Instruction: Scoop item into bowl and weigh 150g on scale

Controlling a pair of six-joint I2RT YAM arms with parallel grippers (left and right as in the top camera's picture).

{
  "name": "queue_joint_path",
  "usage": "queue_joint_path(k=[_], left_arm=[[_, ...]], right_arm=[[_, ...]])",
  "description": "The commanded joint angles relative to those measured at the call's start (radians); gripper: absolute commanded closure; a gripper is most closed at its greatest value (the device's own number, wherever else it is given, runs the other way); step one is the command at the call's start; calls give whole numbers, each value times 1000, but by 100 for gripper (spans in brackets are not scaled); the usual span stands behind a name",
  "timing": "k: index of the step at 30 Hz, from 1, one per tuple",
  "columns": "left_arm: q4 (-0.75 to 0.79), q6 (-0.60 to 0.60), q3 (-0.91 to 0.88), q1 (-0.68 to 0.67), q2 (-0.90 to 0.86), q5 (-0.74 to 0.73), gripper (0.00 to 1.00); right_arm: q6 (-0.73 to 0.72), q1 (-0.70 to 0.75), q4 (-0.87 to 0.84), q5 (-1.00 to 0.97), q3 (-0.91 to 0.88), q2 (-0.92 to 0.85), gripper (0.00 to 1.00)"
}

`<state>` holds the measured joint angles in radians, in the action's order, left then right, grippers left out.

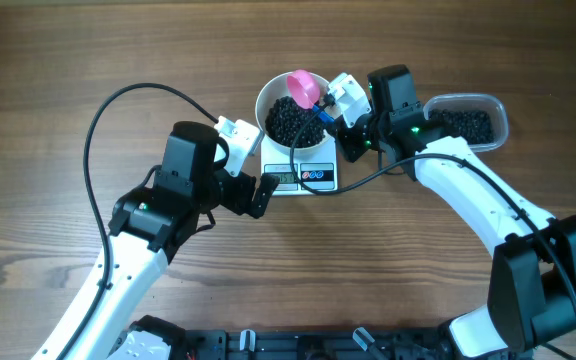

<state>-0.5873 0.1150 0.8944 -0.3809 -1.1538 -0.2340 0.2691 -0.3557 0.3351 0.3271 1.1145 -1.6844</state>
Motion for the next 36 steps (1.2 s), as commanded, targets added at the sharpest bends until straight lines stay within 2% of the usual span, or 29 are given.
queue_joint_path(k=[1,11,32,36], left_arm=[[0,11,-5,-3,-8,-9,0],[0,11,-5,-3,-8,-9,0],[0,11,-5,-3,-8,-8,0],[0,11,-5,-3,-8,-9,0]], right_arm=[[28,-2,11,-21,-2,-14,96],[96,-1,60,-21,-4,-19,96],[97,-22,50,-14,39,-15,96],[164,-58,69,-34,44,-11,96]])
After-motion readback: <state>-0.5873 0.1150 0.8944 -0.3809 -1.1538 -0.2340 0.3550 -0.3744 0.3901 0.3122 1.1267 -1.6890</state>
